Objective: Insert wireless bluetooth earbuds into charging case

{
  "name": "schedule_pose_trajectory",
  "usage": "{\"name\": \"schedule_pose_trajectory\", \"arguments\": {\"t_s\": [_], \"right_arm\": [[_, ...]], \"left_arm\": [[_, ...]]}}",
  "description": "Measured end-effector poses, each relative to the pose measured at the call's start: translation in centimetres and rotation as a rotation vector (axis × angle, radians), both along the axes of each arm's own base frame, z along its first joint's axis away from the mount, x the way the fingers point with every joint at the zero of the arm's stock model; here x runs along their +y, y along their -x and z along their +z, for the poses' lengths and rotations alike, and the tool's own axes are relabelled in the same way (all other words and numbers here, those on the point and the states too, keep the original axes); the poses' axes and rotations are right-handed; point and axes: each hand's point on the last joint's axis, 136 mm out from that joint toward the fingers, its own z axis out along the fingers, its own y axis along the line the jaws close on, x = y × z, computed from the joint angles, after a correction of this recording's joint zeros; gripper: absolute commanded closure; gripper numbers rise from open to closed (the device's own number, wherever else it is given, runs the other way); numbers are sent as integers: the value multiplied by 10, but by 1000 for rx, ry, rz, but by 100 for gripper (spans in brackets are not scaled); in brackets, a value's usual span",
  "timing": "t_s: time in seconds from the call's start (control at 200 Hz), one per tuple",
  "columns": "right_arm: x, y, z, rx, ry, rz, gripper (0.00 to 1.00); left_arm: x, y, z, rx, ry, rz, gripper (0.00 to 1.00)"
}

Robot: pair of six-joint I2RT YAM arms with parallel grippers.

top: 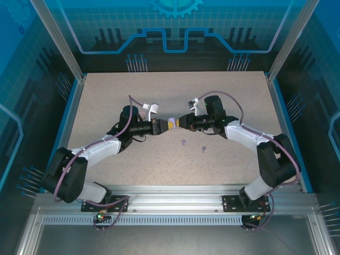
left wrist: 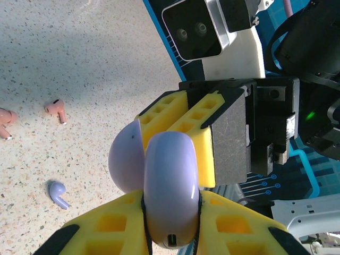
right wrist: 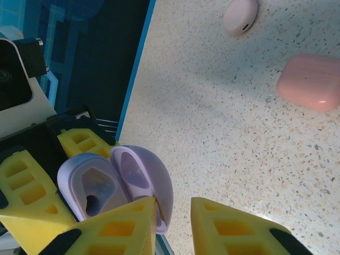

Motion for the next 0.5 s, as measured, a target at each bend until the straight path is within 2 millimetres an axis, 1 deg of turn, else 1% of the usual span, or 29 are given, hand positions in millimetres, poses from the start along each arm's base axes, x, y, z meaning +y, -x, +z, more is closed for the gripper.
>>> {"name": "schedule_pose_trajectory", "arguments": {"t_s": [0.18, 0.5], "right_arm": [[1, 1, -1, -12, -9, 23, 79], [-4, 6, -4, -33, -47, 71, 79]], "left_arm": [[0, 0, 0, 1, 0, 0, 98], [-1, 3, 0, 24, 10, -12, 98]]}}
